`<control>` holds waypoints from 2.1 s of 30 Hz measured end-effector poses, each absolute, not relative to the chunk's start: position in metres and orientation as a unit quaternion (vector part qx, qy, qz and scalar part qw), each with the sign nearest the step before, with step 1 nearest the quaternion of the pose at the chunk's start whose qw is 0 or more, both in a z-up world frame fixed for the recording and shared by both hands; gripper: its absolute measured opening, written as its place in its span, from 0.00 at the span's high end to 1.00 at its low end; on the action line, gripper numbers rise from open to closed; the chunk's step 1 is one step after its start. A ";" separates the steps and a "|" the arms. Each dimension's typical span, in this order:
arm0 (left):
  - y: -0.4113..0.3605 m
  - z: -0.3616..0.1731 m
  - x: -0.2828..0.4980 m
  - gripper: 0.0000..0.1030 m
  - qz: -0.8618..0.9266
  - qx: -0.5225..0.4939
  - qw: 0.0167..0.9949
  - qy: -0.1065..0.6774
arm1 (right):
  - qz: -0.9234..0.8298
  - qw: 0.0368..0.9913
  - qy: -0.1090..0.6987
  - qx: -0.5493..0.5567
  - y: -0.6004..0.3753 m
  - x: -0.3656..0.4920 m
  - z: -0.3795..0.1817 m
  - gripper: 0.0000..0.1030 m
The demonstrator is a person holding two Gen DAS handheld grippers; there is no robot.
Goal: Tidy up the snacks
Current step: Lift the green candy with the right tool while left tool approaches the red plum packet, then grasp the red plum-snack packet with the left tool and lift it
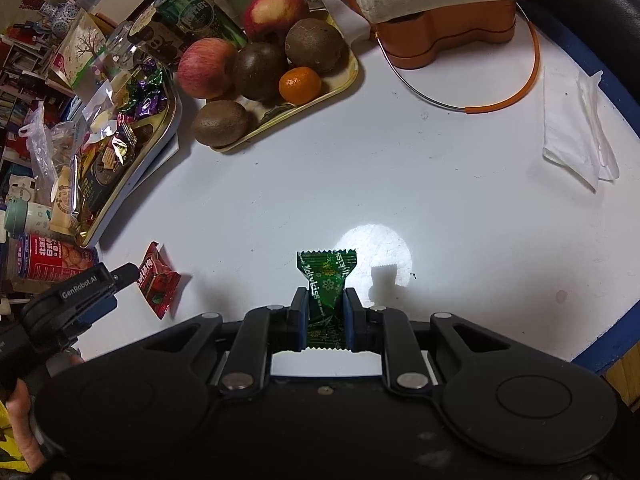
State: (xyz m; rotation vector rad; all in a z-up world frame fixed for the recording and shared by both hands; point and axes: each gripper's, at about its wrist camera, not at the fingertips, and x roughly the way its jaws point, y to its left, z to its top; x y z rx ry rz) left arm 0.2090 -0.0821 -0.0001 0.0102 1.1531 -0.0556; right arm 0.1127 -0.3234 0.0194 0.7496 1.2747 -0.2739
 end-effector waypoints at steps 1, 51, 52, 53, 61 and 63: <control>-0.084 -0.001 0.212 0.42 -0.022 0.008 0.836 0.548 | -0.125 0.729 0.579 0.343 -0.324 0.112 0.020 0.81; -0.078 -0.053 0.243 0.41 0.038 -0.019 0.812 0.582 | -0.096 0.751 0.562 0.334 -0.318 0.111 0.035 0.81; -0.077 -0.053 0.244 0.42 0.036 -0.021 0.812 0.582 | -0.096 0.752 0.562 0.330 -0.317 0.111 0.035 0.81; -0.076 -0.053 0.244 0.42 0.035 -0.023 0.814 0.580 | -0.096 0.753 0.562 0.327 -0.316 0.111 0.035 0.81; -0.075 -0.036 0.231 0.62 0.027 0.008 0.837 0.547 | -0.095 0.762 0.563 0.307 -0.314 0.113 0.034 0.81; -0.076 -0.025 0.222 0.62 0.019 0.020 0.843 0.537 | -0.094 0.766 0.559 0.303 -0.314 0.112 0.034 0.81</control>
